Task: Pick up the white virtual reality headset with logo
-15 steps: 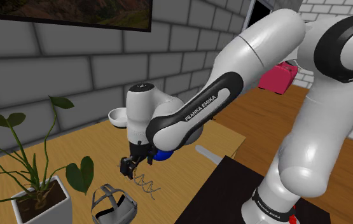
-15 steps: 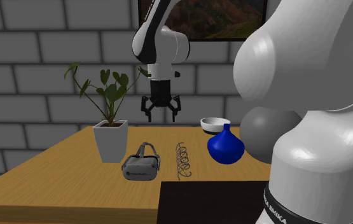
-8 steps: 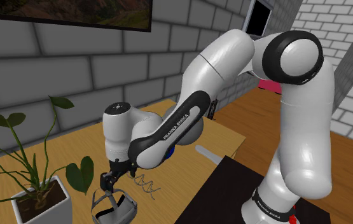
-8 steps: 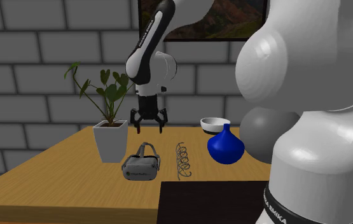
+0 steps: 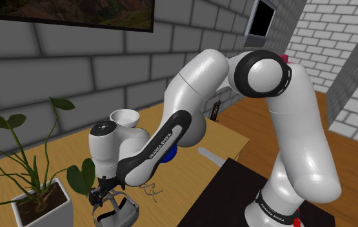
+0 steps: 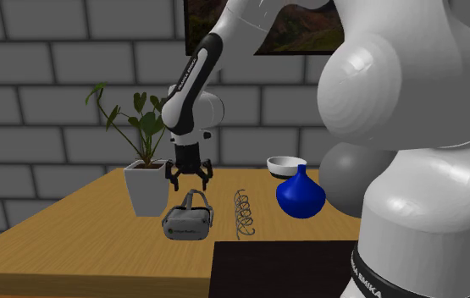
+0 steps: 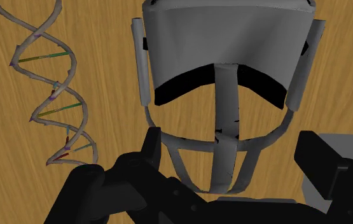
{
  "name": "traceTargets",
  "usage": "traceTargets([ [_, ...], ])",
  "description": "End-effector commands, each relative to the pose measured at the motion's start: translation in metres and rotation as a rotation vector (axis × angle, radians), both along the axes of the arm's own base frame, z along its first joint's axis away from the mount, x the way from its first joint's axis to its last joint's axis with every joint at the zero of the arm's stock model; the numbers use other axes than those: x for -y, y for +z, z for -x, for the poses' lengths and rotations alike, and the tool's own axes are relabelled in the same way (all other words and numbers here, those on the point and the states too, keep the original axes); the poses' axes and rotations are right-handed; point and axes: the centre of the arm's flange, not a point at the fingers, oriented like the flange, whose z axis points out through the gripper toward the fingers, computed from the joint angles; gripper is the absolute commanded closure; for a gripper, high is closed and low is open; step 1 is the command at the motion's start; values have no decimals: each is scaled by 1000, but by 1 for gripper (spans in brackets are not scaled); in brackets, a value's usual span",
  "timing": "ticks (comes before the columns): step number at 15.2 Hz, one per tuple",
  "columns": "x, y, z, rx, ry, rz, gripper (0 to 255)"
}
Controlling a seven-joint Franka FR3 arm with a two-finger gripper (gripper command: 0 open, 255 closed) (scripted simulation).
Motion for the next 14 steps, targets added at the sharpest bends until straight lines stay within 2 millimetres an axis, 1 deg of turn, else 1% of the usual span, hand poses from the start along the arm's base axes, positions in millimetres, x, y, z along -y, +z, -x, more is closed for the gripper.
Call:
traceTargets([
  [1,-1,-11,0,0,0,0,0],
  [3,-1,-25,0,0,0,0,0],
  [5,-1,-25,0,0,0,0,0],
  [6,-1,-25,1,0,0,0,255],
  [14,-2,-25,1,0,0,0,255],
])
